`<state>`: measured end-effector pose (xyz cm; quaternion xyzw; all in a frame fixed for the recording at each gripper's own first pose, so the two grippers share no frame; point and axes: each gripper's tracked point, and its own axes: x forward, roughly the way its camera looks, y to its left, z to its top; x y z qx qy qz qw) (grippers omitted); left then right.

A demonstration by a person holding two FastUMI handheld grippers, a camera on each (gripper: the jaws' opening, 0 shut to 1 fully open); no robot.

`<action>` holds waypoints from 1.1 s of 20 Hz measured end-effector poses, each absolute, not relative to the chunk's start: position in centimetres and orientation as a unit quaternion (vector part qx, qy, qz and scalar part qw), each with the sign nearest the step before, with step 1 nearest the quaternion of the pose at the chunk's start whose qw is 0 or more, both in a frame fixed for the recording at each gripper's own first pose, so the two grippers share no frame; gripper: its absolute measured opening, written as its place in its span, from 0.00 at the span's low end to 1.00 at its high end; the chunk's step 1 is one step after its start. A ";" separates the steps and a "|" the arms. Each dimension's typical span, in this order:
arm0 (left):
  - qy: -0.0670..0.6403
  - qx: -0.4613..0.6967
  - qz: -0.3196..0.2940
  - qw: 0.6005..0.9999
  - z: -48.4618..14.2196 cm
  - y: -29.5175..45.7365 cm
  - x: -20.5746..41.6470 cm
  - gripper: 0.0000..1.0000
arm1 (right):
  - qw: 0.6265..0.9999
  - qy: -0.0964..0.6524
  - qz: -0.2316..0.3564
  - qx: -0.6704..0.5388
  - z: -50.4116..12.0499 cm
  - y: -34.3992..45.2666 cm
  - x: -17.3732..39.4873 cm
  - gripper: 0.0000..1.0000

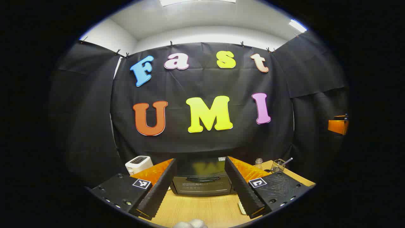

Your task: Open the electric oven with the left hand, put the food in, and close the electric oven.

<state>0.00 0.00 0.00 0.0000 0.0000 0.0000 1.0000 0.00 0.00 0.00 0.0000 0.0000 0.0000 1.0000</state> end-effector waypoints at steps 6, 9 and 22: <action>0.002 -0.001 -0.005 1.000 -0.6 -0.1 1.9 0.96 | 1.000 0.012 -0.003 0.001 -0.6 0.2 0.3 1.00; 0.006 -0.003 -0.006 1.000 -1.5 -0.1 3.6 0.96 | 1.000 0.018 -0.007 -0.001 -0.9 0.1 0.0 1.00; 0.076 0.000 -0.017 0.997 -11.6 -0.7 15.3 0.96 | 0.996 0.076 -0.054 0.001 -3.8 -0.7 -2.7 1.00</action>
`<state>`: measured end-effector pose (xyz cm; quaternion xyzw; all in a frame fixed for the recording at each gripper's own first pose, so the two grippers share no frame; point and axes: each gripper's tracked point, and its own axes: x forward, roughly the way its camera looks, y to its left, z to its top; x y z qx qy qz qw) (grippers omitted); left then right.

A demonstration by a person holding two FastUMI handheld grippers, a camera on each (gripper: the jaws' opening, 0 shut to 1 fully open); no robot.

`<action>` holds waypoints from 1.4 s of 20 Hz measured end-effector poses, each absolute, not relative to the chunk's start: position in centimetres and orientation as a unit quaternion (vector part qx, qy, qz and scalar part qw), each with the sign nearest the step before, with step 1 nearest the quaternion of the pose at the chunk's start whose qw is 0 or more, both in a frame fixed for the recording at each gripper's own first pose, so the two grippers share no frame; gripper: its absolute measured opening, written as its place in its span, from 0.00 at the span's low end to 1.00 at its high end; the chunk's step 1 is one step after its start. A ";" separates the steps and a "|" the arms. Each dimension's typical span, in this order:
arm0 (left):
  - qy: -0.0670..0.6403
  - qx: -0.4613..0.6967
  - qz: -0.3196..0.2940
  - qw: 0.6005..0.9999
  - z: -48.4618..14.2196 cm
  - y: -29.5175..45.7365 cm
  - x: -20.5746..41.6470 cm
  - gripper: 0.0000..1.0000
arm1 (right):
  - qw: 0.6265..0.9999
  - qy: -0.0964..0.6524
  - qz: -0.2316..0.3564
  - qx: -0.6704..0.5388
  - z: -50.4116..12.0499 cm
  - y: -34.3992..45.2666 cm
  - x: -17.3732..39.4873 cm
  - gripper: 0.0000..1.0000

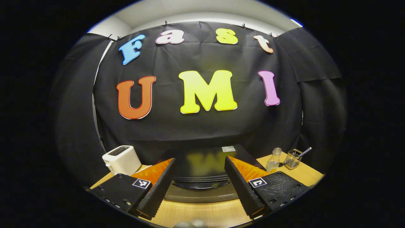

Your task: Open the electric oven with the left hand, put the food in, and close the electric oven.

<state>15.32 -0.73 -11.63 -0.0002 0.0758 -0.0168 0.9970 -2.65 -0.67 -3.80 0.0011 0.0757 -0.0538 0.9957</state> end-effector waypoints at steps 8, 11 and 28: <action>0.148 0.015 -0.016 0.989 -18.4 -1.1 18.3 0.97 | 0.994 0.084 -0.067 -0.003 -3.8 -1.9 -3.1 1.00; 0.151 -0.012 -0.015 0.988 -18.8 -1.1 17.9 0.97 | 0.994 0.084 -0.068 -0.003 -3.9 -2.0 -3.4 0.97; 0.203 -0.015 -0.047 0.978 -24.3 -1.4 6.6 0.97 | 0.993 0.116 -0.021 0.011 -7.4 1.4 -4.5 1.00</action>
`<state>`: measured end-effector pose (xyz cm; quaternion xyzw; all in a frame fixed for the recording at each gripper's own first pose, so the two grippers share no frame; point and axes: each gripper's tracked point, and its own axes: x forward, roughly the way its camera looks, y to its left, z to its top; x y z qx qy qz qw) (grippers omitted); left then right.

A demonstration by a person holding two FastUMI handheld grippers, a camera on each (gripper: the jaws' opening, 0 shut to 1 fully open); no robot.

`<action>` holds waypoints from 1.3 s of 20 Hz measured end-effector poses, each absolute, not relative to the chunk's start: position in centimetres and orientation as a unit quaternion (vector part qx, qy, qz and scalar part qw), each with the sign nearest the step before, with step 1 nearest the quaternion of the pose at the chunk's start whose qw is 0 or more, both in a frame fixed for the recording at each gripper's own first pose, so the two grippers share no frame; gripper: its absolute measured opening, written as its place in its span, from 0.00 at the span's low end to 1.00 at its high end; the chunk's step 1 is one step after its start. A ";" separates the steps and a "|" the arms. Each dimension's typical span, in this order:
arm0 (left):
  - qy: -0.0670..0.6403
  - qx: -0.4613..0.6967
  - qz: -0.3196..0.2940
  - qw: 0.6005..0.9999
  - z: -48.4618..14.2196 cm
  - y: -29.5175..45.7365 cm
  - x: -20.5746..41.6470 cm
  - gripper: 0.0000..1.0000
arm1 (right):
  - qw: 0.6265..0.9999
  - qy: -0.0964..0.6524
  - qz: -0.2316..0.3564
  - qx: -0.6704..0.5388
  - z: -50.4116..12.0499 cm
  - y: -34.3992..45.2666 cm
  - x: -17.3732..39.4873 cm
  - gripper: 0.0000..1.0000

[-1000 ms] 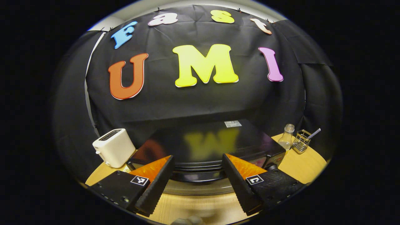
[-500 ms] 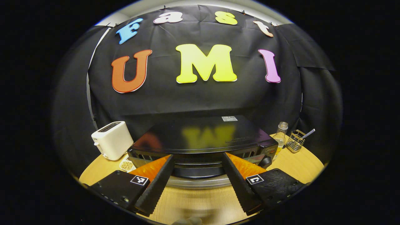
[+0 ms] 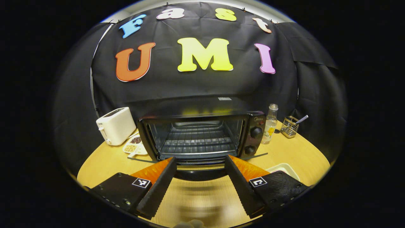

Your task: Open the electric oven with the left hand, put the food in, and close the electric oven.

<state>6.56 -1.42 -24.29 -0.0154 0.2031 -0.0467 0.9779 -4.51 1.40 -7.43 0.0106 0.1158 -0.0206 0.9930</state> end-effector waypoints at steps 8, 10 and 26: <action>0.248 -0.014 -0.040 0.968 -29.4 -2.1 2.8 0.96 | 0.991 0.137 -0.004 -0.004 -9.2 1.2 -4.6 1.00; 0.269 -0.021 -0.038 0.962 -30.6 -2.1 2.0 0.96 | 0.990 0.143 0.002 -0.007 -10.0 1.1 -4.7 1.00; 0.375 -0.012 -0.052 0.925 -35.4 -2.8 1.0 0.94 | 0.983 0.186 -0.010 -0.001 -14.3 -0.6 -6.3 0.96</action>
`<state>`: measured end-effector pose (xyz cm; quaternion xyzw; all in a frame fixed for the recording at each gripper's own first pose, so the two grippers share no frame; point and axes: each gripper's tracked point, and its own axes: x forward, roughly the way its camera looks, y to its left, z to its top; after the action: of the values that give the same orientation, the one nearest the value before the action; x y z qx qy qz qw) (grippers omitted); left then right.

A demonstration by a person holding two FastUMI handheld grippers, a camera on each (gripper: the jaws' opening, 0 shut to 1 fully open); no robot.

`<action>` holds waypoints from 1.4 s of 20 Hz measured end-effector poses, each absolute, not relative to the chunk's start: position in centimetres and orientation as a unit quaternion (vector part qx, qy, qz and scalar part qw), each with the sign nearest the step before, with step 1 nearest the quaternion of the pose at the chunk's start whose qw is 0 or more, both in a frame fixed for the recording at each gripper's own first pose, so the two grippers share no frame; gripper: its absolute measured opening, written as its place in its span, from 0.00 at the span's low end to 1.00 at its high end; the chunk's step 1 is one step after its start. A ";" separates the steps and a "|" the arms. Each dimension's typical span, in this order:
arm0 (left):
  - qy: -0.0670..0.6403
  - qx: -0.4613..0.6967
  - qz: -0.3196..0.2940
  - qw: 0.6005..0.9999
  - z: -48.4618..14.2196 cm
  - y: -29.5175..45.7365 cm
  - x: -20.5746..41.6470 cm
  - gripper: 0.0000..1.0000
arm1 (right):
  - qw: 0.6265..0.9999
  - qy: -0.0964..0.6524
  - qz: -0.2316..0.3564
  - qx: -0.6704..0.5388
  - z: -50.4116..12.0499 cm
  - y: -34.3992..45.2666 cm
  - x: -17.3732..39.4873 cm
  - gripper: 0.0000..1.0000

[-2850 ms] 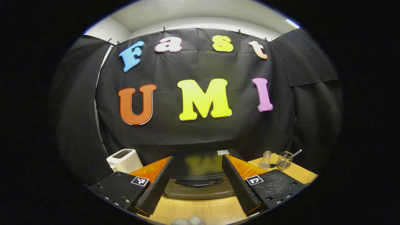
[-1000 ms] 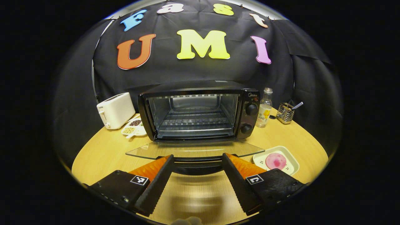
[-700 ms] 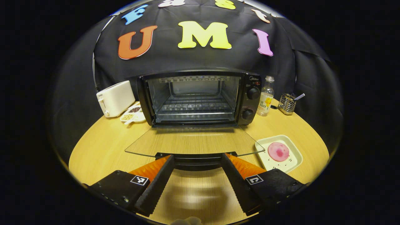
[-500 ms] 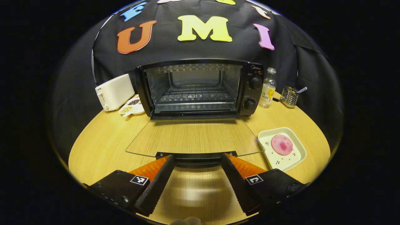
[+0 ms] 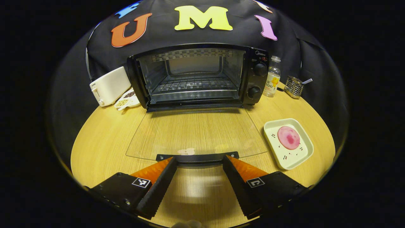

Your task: Open the electric oven with the left hand, put the food in, and close the electric oven.

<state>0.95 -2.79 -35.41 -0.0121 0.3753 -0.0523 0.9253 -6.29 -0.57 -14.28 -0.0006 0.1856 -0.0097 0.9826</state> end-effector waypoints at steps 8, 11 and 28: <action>0.340 -0.014 -0.031 0.940 -32.4 -1.7 -0.1 0.97 | 0.975 0.221 0.023 0.027 -18.4 0.2 -3.9 1.00; 0.306 -0.011 -0.018 0.952 -29.0 -0.1 -1.9 0.97 | 0.961 0.267 0.046 0.050 -22.2 1.3 -1.3 1.00; 0.213 -0.025 0.151 0.965 -13.5 6.0 -13.1 0.97 | 0.817 0.539 0.143 0.142 -41.8 7.0 12.6 0.35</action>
<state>-13.05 5.95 -13.47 -0.0246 0.2126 0.1508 0.9651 12.58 7.01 -41.80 0.1425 0.5395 0.1428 0.8175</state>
